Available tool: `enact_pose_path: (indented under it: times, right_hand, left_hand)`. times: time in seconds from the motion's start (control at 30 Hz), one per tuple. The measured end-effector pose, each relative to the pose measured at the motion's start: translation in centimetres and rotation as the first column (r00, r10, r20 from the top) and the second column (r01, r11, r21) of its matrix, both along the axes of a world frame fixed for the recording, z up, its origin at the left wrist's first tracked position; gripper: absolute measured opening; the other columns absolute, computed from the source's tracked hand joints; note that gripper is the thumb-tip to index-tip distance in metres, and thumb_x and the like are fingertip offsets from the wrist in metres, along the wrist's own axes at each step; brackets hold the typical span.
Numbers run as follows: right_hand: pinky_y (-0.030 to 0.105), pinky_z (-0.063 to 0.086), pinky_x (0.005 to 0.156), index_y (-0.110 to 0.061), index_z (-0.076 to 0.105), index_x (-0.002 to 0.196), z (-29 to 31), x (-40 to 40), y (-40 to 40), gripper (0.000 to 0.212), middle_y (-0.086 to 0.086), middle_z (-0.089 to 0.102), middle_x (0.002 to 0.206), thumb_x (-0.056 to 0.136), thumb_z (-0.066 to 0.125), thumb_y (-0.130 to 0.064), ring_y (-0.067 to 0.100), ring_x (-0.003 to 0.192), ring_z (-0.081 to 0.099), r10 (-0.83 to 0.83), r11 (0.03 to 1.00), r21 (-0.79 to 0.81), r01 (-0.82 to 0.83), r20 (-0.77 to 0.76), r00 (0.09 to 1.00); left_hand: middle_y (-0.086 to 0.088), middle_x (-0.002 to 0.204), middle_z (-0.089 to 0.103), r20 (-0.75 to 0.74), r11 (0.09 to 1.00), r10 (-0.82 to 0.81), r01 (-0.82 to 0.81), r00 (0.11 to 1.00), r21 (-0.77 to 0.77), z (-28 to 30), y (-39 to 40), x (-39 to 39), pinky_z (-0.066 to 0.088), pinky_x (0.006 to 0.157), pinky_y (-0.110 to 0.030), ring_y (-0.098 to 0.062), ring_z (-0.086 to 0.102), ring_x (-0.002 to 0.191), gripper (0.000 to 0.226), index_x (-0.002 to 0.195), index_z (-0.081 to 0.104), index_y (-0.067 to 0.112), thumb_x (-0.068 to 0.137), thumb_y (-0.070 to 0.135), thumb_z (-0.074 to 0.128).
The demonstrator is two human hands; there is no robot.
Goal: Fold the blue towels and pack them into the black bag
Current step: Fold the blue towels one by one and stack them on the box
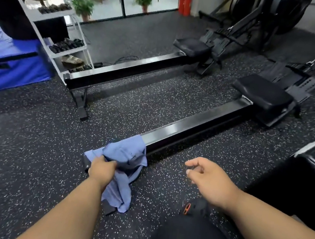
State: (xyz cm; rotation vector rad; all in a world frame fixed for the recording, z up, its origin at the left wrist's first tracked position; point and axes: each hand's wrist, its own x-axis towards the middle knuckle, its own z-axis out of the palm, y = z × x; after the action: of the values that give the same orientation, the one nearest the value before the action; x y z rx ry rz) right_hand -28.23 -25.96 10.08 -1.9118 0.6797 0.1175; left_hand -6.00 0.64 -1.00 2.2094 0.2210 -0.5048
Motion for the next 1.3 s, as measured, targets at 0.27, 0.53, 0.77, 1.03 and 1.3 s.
enact_pose_path:
  times: [0.27,0.53,0.77,1.03,1.3]
  right_hand:
    - [0.023,0.040,0.050,-0.031,0.065,0.121,5.6,-7.8,2.3,0.023,0.000,0.061,0.081,0.101,0.062,-0.021,0.007,0.056,0.051,-0.204,0.979,0.015,0.204,0.108,0.973]
    - [0.038,0.057,0.078,-0.040,0.037,0.156,11.8,-18.9,3.4,0.070,0.008,0.076,0.102,0.094,0.068,-0.033,0.020,0.091,0.073,-0.382,0.924,0.097,0.370,0.191,0.904]
    - [0.042,0.045,0.113,-0.058,0.005,0.161,15.5,-29.5,3.5,0.099,-0.001,0.059,0.150,0.085,0.070,-0.055,0.015,0.128,0.059,-0.556,0.829,0.245,0.503,0.259,0.790]
    - [0.038,0.045,0.116,-0.046,0.004,0.164,18.1,-38.5,1.6,0.086,-0.013,0.066,0.136,0.104,0.063,-0.030,0.003,0.121,0.064,-0.674,0.711,0.314,0.629,0.560,0.483]
    - [0.020,0.054,0.085,-0.032,0.050,0.143,22.9,-44.2,-1.0,0.052,-0.003,0.065,0.122,0.099,0.058,-0.005,-0.002,0.096,0.065,-0.685,0.532,0.306,0.789,0.703,0.190]
  left_hand:
    - [0.002,0.082,0.056,0.149,0.869,-0.131,0.186,0.980,-0.459,16.0,-1.6,-8.5,0.042,0.071,-0.031,-0.012,0.050,0.074,0.017,0.086,0.063,0.016,0.093,0.006,0.051]
    - [0.005,0.115,0.058,0.342,0.440,-0.473,0.554,0.812,-0.707,31.7,-4.9,-22.5,0.044,0.090,-0.022,-0.011,0.053,0.106,0.021,0.103,0.062,0.015,0.087,0.008,0.050]
    - [-0.011,0.141,0.067,0.381,0.204,-0.544,0.558,0.748,-0.804,40.9,-8.5,-33.9,0.042,0.114,-0.041,-0.027,0.062,0.131,0.056,0.132,0.069,0.002,0.080,0.014,0.054]
    - [-0.006,0.144,0.065,0.379,0.032,-0.706,0.562,0.598,-0.827,44.7,-10.5,-41.7,0.030,0.124,-0.044,-0.025,0.056,0.140,0.072,0.140,0.064,0.007,0.073,0.030,0.053]
    - [-0.016,0.143,0.064,0.358,0.065,-0.715,0.566,0.601,-0.822,42.4,-12.5,-44.7,0.035,0.121,-0.043,-0.029,0.063,0.128,0.056,0.139,0.063,0.003,0.089,0.021,0.048]
